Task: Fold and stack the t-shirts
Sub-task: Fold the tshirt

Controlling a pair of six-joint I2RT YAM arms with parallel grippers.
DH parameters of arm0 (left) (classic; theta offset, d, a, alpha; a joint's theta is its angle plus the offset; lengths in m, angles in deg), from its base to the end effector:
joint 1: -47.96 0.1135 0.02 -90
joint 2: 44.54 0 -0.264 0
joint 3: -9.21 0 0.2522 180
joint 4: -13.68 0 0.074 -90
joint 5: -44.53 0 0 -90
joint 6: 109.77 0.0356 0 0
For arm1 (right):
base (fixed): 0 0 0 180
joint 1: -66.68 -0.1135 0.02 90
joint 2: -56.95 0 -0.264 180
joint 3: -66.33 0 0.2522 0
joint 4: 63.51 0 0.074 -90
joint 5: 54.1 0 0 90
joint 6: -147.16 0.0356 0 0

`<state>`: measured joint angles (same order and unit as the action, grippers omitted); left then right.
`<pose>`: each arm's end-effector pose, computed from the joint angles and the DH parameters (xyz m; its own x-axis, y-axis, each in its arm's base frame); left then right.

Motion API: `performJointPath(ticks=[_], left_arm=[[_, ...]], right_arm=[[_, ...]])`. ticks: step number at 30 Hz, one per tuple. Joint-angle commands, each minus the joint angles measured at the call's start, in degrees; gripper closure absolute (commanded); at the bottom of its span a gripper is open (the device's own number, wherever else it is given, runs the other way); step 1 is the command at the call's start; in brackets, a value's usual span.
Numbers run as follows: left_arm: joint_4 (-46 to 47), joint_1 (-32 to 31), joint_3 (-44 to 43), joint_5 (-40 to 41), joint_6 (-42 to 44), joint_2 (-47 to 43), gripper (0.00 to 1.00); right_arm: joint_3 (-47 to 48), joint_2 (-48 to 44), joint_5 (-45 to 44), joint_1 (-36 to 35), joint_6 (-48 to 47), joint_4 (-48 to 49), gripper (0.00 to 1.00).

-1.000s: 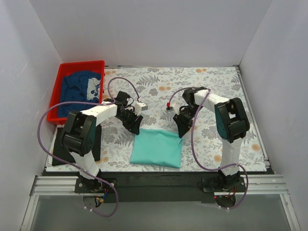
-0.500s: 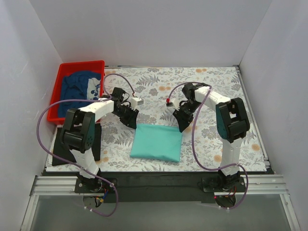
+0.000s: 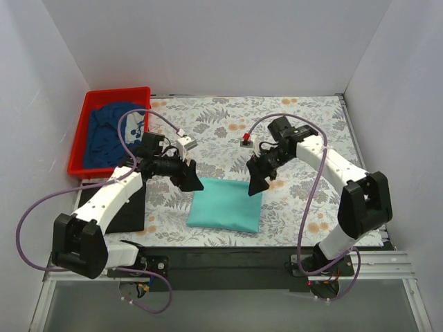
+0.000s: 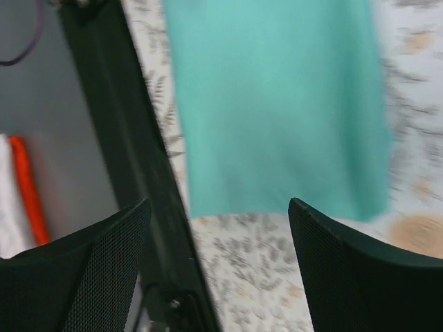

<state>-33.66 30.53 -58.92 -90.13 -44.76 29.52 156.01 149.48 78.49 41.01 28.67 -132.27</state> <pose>0.2384 -0.1011 0.2617 -0.9525 -0.0159 -0.3041 0.2336 0.6024 -0.7633 0.2736 0.1582 0.2696 -0.5078 -0.6337 -0.5836 -0.8574 0.3058 0.4139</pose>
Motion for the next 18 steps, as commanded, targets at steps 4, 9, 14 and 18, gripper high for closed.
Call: performJointPath(ticks=[4,9,14,18], left_arm=[[4.0,-3.8,7.2,-15.4,-15.2,8.5,0.34],[9.8,-4.2,8.7,-9.4,-18.3,13.7,0.34],[10.6,-3.6,3.2,-4.5,-16.3,24.4,0.40],[9.7,-1.6,-4.0,-3.7,-14.4,30.9,0.43]], right_arm=[[-5.3,8.8,12.7,-6.3,4.9,3.7,0.12],[-7.3,14.3,8.1,-5.7,3.7,6.4,0.11],[-4.5,19.1,-0.2,-1.3,4.6,9.1,0.10],[3.4,22.4,-4.0,3.9,2.8,8.3,0.08]])
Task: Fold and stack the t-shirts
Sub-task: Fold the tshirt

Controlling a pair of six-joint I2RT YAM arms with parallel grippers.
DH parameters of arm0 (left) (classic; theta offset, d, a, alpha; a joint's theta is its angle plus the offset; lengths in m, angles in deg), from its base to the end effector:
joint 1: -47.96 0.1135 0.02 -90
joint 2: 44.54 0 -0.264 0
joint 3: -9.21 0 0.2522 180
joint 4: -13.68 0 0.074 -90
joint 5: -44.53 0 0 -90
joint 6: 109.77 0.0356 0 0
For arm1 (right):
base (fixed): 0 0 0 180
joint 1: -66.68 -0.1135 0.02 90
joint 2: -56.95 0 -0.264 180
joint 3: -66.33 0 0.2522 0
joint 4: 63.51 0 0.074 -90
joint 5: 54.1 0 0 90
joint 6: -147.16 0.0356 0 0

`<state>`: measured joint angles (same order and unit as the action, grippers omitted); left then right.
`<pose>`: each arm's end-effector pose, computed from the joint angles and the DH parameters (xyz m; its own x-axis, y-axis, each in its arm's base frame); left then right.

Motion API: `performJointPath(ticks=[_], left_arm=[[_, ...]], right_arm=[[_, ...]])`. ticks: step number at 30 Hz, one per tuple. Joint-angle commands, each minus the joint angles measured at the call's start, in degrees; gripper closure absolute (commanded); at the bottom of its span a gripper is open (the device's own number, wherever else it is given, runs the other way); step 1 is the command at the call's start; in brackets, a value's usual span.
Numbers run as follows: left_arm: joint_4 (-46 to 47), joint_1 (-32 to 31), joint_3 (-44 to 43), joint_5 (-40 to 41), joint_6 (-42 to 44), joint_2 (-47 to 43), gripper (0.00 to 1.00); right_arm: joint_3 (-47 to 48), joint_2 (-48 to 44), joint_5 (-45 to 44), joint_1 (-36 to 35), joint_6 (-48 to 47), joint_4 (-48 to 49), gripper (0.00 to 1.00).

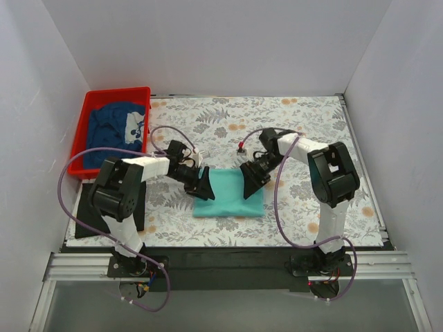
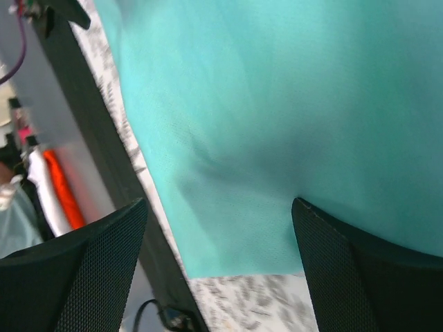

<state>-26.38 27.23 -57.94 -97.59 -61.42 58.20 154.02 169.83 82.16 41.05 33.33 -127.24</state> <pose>0.2772 -0.1350 0.1314 -0.9431 -0.0794 0.3230 -0.3031 0.6053 -0.7361 0.3069 0.1758 0.1508 -0.6988 -0.6451 -0.3091 -0.6490 0.3901 0.6532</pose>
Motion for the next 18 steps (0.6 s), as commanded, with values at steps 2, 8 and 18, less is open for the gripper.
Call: performJointPath(ticks=[2,8,18], left_arm=[[2.2,1.7,-7.2,4.9,3.0,4.4,0.43],[-2.2,2.3,-15.6,2.2,2.6,2.4,0.39],[22.4,-0.5,2.7,-11.3,-35.5,-13.6,0.18]], right_arm=[[10.2,3.6,-7.2,4.5,-2.6,1.2,0.08],[15.4,-1.2,-0.5,4.7,-0.5,-1.6,0.02],[-2.1,-12.1,18.5,2.4,35.5,22.1,0.02]])
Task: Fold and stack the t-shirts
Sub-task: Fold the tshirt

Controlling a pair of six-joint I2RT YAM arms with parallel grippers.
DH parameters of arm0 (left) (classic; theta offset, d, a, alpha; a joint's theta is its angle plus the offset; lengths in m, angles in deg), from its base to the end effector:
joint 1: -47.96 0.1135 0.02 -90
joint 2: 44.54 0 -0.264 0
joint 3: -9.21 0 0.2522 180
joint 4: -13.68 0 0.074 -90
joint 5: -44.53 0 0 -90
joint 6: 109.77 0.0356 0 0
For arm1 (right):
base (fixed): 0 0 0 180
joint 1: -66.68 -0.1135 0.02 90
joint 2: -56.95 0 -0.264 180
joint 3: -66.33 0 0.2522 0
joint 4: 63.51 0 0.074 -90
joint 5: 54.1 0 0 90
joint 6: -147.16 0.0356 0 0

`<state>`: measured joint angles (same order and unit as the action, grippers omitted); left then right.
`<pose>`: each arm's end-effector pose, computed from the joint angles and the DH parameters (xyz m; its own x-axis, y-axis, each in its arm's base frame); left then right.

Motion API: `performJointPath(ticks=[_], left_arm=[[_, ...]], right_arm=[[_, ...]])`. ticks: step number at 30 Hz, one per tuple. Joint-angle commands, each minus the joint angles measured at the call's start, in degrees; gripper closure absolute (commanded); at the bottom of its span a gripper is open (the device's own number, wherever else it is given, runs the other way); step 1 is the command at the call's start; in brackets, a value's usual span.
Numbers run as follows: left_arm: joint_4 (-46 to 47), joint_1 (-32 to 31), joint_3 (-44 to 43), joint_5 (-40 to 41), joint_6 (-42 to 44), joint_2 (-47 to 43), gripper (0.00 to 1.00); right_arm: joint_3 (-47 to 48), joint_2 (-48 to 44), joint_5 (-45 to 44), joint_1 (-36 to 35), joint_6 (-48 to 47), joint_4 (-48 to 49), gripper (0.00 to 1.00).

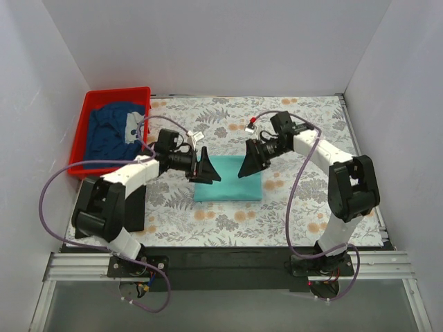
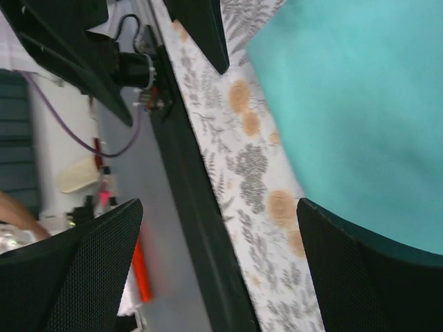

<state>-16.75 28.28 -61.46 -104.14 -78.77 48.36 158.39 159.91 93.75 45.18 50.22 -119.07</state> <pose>0.2938 -0.1374 0.2082 -0.9538 -0.1322 0.2697 -0.3002 0.3918 -0.8697 0.3276 0.1614 0.2379 -0.7852 -0.3784 -0.4903 -0.6090 0.3279 0.7223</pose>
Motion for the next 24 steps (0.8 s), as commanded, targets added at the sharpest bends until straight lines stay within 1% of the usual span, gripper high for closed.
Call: performJointPath(ticks=[1,2,3,4,5,6,7,8,10,11,12,14,20,22,23,24], left_arm=[[16.3,-2.2,8.4,-4.0,-21.7,-5.3,0.17],[23.9,-3.4,12.0,-3.2,-25.4,-5.7,0.17],[27.4,-4.1,13.4,-2.6,-30.4,-5.9,0.17],[31.0,-4.7,14.7,-2.5,-33.2,-6.0,0.17],[36.1,-5.9,16.5,-2.1,-34.9,-5.4,0.16],[38.4,-6.4,17.1,-1.6,-37.8,-4.9,0.16],[41.3,-6.9,18.0,-0.7,-39.4,-4.5,0.16],[47.5,-7.3,18.8,-0.2,-41.0,-3.3,0.16],[53.0,-7.6,20.7,1.2,-45.6,-1.4,0.16],[57.4,-7.7,21.0,1.3,-47.0,-0.5,0.16],[59.8,-7.7,21.7,1.5,-48.2,1.8,0.16],[62.9,-7.7,21.8,1.8,-49.5,3.8,0.15],[63.5,-7.6,22.4,4.7,-48.0,10.6,0.15],[61.4,-7.6,22.6,6.3,-46.0,12.3,0.15],[58.7,-7.3,22.7,7.2,-43.9,12.8,0.14],[57.9,-7.0,23.0,9.4,-43.3,13.6,0.14]], right_arm=[[-12.0,-4.8,6.8,-2.1,22.7,18.9,0.02],[-14.4,-5.7,6.9,-2.3,27.4,23.2,0.02],[-16.4,-6.4,7.1,-2.8,33.9,28.1,0.02],[-19.6,-6.7,7.6,-2.9,36.6,34.1,0.02],[-20.7,-6.6,7.9,-3.1,38.6,37.1,0.02],[-22.3,-6.5,8.2,-3.4,40.5,40.1,0.02],[-23.8,-6.4,8.5,-3.4,45.8,47.5,0.02],[-26.7,-6.3,8.5,-3.4,48.4,51.1,0.02],[-27.9,-5.8,8.0,-3.5,53.0,56.2,0.02],[-28.5,-5.6,8.0,-3.6,54.0,59.8,0.02],[-28.5,-5.1,8.1,-3.5,54.6,61.3,0.02],[-28.5,-4.1,7.6,-3.5,55.3,63.9,0.02],[-33.1,1.0,6.5,-3.4,54.1,67.1,0.02],[-35.3,2.7,5.5,-3.4,52.5,67.4,0.02],[-35.7,3.6,5.3,-3.3,51.9,67.4,0.02],[-35.9,4.6,4.8,-3.2,50.7,67.3,0.02]])
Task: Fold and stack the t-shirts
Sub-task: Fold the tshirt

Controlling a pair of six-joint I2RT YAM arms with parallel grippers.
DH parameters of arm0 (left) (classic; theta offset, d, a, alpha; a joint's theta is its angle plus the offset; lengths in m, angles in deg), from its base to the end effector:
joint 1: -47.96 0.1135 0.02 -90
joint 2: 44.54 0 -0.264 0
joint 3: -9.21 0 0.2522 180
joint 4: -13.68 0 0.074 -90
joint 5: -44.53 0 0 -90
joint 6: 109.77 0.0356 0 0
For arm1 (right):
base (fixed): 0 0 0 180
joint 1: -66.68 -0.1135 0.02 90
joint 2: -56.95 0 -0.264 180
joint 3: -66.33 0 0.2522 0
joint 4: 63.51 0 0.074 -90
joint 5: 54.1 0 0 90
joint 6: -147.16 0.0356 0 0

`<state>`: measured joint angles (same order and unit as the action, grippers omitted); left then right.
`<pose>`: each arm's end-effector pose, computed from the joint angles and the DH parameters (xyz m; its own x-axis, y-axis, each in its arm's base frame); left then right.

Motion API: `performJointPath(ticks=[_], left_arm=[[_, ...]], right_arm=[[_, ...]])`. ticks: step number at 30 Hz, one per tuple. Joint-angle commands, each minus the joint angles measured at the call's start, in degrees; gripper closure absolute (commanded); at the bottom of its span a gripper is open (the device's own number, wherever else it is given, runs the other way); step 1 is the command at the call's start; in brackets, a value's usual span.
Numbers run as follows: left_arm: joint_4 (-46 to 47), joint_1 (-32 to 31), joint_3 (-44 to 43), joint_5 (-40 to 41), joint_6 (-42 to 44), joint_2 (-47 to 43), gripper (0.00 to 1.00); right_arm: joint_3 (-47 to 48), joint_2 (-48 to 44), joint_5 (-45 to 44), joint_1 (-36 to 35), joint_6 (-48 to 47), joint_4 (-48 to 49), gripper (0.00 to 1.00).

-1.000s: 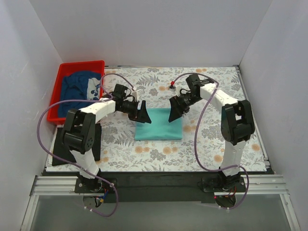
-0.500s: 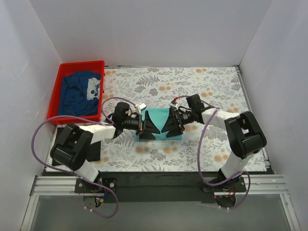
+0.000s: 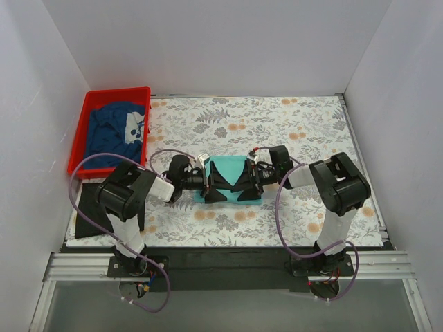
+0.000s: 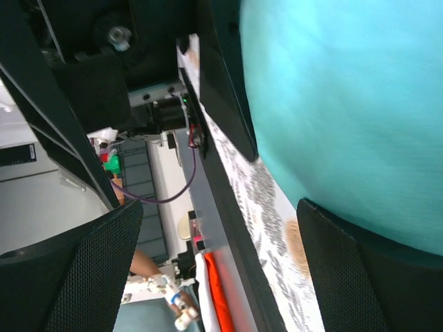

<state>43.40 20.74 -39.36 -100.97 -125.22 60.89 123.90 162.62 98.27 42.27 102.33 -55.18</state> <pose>0.2639 -0.1688 0.1139 -0.7703 -0.2177 0.5994 -0.6337 0.1563 -0.7576 0.2868 0.1648 0.1221 -0.9864 -0.0865 -0.1399 -0.1592 0.2868 0.9447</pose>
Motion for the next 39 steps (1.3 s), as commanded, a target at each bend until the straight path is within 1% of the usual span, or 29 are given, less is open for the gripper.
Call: performJointPath(ticks=[1,4,8,11,12,16,22,24,27,29,30,31,32,33,35,36,38,39], left_arm=[[-3.3,0.9,1.1,7.2,3.7,1.7,0.14],[-7.8,2.5,1.8,11.0,5.9,3.6,0.14],[-16.4,5.8,2.5,14.7,9.8,3.3,0.14],[-18.4,7.8,4.8,15.4,11.7,1.0,0.14],[-19.7,7.9,5.5,16.0,12.5,-1.3,0.14],[-22.8,8.6,7.7,17.8,14.6,-5.6,0.14],[-27.7,11.2,8.4,19.4,18.6,-6.8,0.13],[-28.5,11.8,8.7,19.8,19.3,-7.2,0.13],[-28.2,12.0,8.5,18.2,19.9,-8.6,0.13],[-27.5,12.0,7.6,14.4,20.7,-10.2,0.13],[-27.4,12.0,6.9,12.2,21.2,-12.4,0.13],[-27.3,12.0,6.1,8.7,21.9,-13.7,0.13],[-27.6,12.0,5.0,8.0,22.5,-15.2,0.13],[-27.9,12.0,2.8,8.0,23.0,-18.6,0.13],[-28.7,12.0,-0.1,8.7,25.1,-20.1,0.13],[-29.2,12.0,-3.3,8.8,25.9,-20.1,0.13],[-28.5,11.9,-5.8,9.4,25.8,-17.9,0.13],[-28.0,11.9,-7.1,9.7,25.8,-16.8,0.13]], right_arm=[[-1.7,4.2,-0.7,0.1,-1.9,3.4,0.02],[-1.4,7.5,-1.7,1.7,-3.7,3.3,0.02],[-2.6,8.3,-2.0,4.4,-5.4,3.1,0.02],[-4.6,6.6,-1.9,5.2,-7.3,2.4,0.02],[-5.4,6.0,-2.0,5.4,-7.5,2.3,0.02],[-7.2,4.3,-1.8,6.0,-9.0,1.3,0.02],[-8.0,2.7,-3.0,7.2,-11.6,-1.4,0.02],[-8.4,1.9,-3.0,7.5,-12.1,-2.1,0.02],[-8.3,-0.3,-1.6,7.5,-13.5,-3.9,0.02],[-7.5,-3.4,0.1,7.4,-14.8,-5.9,0.02],[-7.0,-6.5,0.6,7.3,-15.3,-6.8,0.02],[-5.9,-8.1,1.0,7.3,-17.2,-7.8,0.02],[-3.2,-9.5,0.7,7.3,-18.2,-10.8,0.02],[-1.4,-11.7,0.4,7.4,-18.9,-11.7,0.02],[3.7,-12.7,-0.5,7.7,-19.3,-12.6,0.02],[5.4,-12.5,-0.8,7.8,-19.3,-12.6,0.02],[8.6,-11.0,-1.8,7.8,-19.6,-12.7,0.02],[11.4,-8.6,-2.0,7.8,-19.8,-12.7,0.02]])
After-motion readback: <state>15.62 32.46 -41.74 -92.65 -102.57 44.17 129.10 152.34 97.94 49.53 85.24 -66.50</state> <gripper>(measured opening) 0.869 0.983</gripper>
